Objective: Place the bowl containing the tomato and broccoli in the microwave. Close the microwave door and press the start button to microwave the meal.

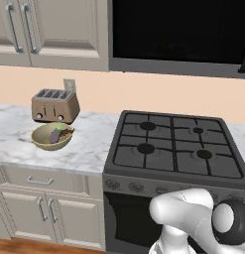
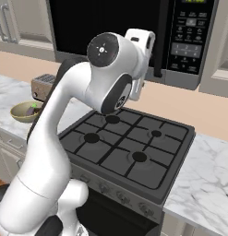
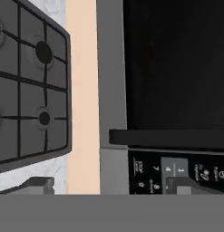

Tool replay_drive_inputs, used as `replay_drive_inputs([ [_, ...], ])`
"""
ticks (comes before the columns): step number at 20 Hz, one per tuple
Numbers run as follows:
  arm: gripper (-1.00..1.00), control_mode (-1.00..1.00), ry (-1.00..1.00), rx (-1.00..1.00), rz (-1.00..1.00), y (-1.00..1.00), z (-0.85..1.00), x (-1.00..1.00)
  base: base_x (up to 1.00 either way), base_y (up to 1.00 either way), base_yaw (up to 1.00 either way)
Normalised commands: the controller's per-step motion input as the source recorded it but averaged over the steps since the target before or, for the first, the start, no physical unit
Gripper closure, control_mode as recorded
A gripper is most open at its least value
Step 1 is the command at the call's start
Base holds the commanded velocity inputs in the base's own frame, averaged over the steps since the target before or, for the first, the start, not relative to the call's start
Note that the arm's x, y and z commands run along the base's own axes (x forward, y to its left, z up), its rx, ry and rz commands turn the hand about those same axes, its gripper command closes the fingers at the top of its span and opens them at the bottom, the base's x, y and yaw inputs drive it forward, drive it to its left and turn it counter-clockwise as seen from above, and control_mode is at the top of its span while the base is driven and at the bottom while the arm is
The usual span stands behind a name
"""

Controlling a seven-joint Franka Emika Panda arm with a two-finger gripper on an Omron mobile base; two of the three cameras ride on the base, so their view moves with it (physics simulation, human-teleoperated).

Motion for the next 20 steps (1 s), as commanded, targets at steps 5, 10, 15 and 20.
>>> replay_drive_inputs([
  [5,1.0,-1.0,0.0,0.0,0.02,-0.44,0.0,-0.56,0.0,0.0,0.0],
  [10,1.0,-1.0,-0.01,0.02,0.05,-0.22,0.0,-0.06,0.0,0.0,0.0],
  [15,1.0,-1.0,-0.08,0.04,0.05,-0.25,-0.13,0.08,0.0,0.0,0.0],
  [20,1.0,-1.0,-0.05,0.07,0.05,-0.27,-0.17,0.27,0.0,0.0,0.0],
])
